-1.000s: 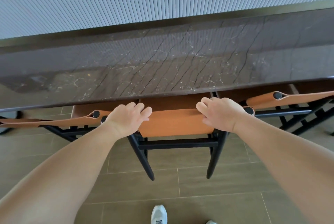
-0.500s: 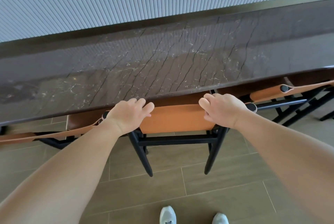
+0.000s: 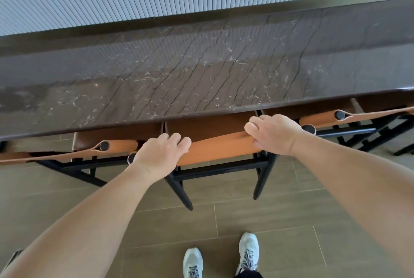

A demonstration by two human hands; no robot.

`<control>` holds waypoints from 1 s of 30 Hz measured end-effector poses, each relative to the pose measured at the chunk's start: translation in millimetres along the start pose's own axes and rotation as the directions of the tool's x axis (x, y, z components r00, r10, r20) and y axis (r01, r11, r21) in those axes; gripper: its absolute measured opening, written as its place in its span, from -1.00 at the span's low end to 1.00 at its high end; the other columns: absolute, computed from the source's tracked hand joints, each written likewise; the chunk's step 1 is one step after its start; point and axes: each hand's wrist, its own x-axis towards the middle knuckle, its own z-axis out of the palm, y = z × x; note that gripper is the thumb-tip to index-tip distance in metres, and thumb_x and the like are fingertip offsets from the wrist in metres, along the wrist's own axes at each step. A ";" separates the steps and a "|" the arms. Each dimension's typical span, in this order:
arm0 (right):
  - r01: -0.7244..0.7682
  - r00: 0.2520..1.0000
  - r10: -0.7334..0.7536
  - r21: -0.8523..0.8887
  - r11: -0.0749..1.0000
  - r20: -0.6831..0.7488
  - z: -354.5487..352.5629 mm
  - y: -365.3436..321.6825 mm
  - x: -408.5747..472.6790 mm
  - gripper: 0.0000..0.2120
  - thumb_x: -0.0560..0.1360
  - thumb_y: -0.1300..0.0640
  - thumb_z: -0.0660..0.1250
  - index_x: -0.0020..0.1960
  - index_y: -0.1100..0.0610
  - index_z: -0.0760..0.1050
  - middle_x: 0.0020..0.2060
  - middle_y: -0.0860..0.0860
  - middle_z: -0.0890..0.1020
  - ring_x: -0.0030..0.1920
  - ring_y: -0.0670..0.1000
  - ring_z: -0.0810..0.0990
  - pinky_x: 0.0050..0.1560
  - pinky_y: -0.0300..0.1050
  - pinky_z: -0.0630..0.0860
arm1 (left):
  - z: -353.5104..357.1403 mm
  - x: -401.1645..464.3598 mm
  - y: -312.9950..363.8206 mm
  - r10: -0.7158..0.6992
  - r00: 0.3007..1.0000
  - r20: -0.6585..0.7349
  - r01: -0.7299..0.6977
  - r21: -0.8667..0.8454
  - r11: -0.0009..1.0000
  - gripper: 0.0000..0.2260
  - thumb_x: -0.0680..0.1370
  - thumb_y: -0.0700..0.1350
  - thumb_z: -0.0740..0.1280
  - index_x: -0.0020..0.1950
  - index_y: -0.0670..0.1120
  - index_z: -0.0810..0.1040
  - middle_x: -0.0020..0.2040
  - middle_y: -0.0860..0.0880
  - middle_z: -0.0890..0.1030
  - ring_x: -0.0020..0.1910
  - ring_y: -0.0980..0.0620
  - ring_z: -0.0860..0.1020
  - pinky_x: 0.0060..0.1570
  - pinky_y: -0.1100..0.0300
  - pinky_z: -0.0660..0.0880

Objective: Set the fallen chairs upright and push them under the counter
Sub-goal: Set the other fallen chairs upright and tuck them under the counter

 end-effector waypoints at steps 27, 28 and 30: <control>-0.037 0.989 0.054 0.120 0.992 -0.141 0.2 -30.2 48.8 -0.77 0.55 0.07 0.21 0.14 0.16 0.34 -0.17 0.06 0.41 -0.19 0.16 0.51 -0.40 -0.02 0.22 | 23.0 14.0 -80.8 -0.068 0.998 -0.014 0.068 0.040 0.997 -0.72 0.58 0.14 0.17 0.04 -0.07 0.39 -0.25 0.02 0.49 -0.33 -0.01 0.49 -0.49 0.23 0.09; -0.035 0.987 0.052 0.114 0.993 -0.150 -0.6 -30.1 49.5 -0.77 0.55 0.07 0.22 0.13 0.16 0.35 -0.18 0.06 0.42 -0.21 0.15 0.51 -0.41 -0.03 0.23 | 24.2 13.5 -81.5 -0.054 0.998 -0.012 0.054 0.037 0.998 -0.73 0.58 0.14 0.14 0.01 -0.07 0.37 -0.26 0.02 0.47 -0.36 0.00 0.46 -0.49 0.22 0.11; -0.034 0.985 0.050 0.100 0.994 -0.166 -3.2 -29.1 51.7 -0.77 0.54 0.06 0.25 0.12 0.16 0.36 -0.19 0.06 0.46 -0.24 0.14 0.52 -0.42 -0.05 0.24 | 22.6 13.2 -81.5 -0.040 0.999 -0.015 0.040 0.010 0.999 -0.75 0.58 0.12 0.13 -0.04 -0.07 0.32 -0.30 0.03 0.40 -0.40 0.00 0.39 -0.50 0.21 0.14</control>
